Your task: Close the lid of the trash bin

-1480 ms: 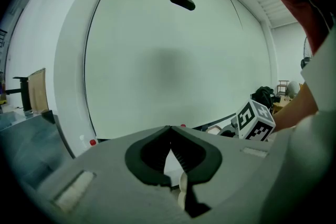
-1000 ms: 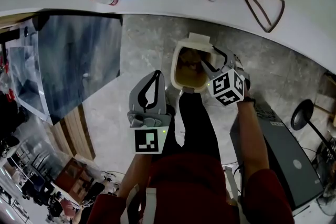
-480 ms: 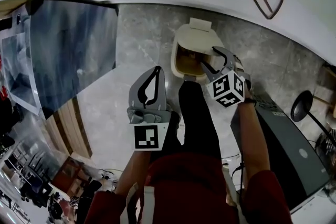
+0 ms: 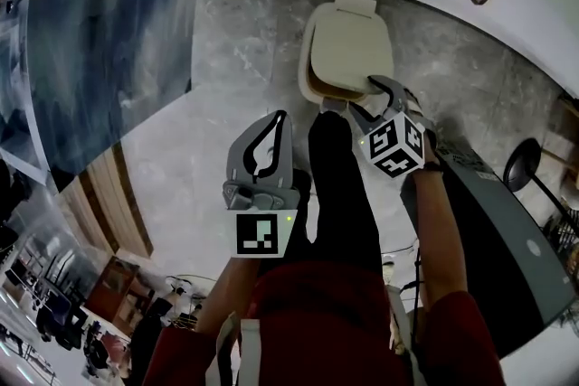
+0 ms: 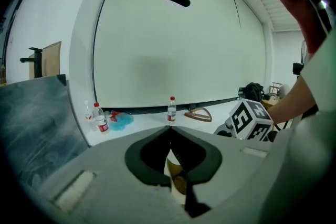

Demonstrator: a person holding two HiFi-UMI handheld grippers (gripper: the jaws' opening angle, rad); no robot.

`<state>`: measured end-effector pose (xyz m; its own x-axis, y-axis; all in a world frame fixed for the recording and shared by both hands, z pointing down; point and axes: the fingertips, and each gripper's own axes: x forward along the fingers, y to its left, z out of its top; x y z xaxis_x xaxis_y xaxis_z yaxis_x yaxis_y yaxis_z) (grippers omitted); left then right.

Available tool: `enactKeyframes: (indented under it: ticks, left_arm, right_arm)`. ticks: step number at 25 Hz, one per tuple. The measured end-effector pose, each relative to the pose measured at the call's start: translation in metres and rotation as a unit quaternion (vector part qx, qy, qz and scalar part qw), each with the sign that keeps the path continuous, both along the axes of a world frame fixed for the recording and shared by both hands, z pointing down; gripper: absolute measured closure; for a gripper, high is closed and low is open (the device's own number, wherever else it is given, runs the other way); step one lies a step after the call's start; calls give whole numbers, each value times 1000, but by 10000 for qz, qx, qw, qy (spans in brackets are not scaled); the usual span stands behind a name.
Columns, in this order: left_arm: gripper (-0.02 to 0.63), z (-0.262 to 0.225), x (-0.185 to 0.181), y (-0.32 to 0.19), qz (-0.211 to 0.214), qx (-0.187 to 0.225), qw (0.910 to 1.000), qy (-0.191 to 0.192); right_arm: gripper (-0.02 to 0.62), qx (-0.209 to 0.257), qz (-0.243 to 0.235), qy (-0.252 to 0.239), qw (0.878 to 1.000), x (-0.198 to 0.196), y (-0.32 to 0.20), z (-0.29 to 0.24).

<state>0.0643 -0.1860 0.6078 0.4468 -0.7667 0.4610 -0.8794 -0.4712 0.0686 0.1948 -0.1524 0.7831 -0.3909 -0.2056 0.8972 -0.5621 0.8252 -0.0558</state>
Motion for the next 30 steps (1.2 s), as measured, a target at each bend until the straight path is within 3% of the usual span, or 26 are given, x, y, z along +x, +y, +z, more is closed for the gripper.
enactKeyframes:
  ticks: [10,17,30]
  left_arm:
    - [609,72,-5,18,262,-461,9982,-296]
    - [609,121,-3,25,130,-813,9962,-267]
    - [609,161,4,39,25,-1121,9932,-320]
  right_arm:
    - [337,-503,-72,4,9987,-9,42,56]
    - [337,-822,-218,18,9964,-12,62,101]
    - [339,-1073,-571,75,9926,-13,75,142]
